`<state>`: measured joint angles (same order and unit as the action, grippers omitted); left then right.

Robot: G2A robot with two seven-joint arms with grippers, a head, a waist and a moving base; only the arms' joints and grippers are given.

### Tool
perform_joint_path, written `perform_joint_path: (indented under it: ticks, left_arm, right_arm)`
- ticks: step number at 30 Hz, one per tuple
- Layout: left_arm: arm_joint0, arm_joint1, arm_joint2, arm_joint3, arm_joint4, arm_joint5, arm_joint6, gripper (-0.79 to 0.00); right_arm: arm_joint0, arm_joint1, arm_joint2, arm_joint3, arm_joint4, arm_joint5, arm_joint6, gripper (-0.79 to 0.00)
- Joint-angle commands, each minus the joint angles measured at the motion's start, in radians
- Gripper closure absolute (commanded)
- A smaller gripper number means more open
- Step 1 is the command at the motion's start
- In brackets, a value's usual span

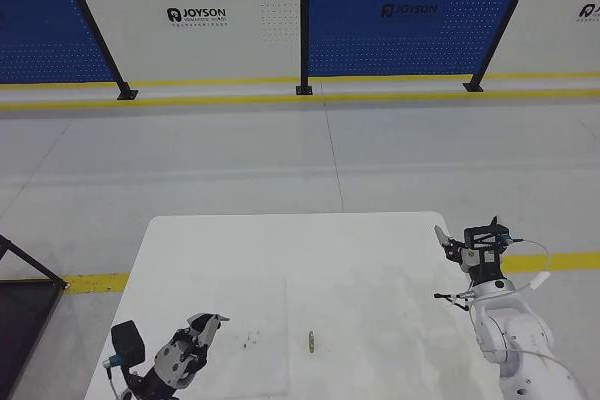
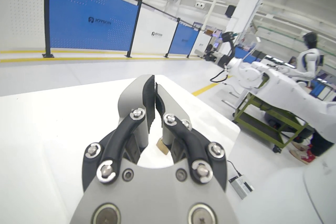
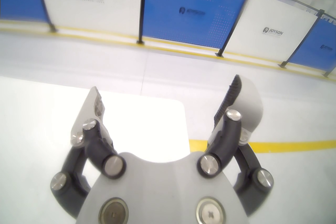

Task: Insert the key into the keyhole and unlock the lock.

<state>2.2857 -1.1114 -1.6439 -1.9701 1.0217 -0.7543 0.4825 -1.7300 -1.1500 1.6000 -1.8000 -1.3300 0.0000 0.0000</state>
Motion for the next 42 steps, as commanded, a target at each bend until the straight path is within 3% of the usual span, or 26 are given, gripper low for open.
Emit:
perform_joint_path:
  ticks: [1, 7, 17, 29, 42]
  left_arm:
    - [-0.021, 0.002, 0.002, 0.032, -0.013, -0.058, 0.017, 0.0]
    - [-0.07, 0.004, 0.014, 0.113, -0.047, -0.131, 0.001, 0.0]
    - [-0.055, -0.001, 0.006, 0.135, -0.068, -0.12, 0.054, 0.0]
    - [-0.064, -0.002, 0.01, 0.137, -0.073, -0.106, 0.043, 0.0]
    - [-0.094, -0.005, 0.031, 0.167, -0.091, -0.098, 0.017, 0.0]
  right_arm:
    - [0.0, 0.0, 0.0, 0.0, 0.0, 0.0, 0.0, -0.785]
    - [-0.035, -0.004, -0.051, -0.035, -0.03, -0.033, -0.005, -0.785]
    - [-0.144, -0.006, -0.195, -0.174, -0.117, -0.193, -0.024, -0.785]
    - [-0.152, -0.006, -0.198, -0.185, -0.125, -0.195, -0.018, -0.785]
    - [-0.206, 0.001, -0.481, -0.174, -0.307, -0.513, 0.09, -0.785]
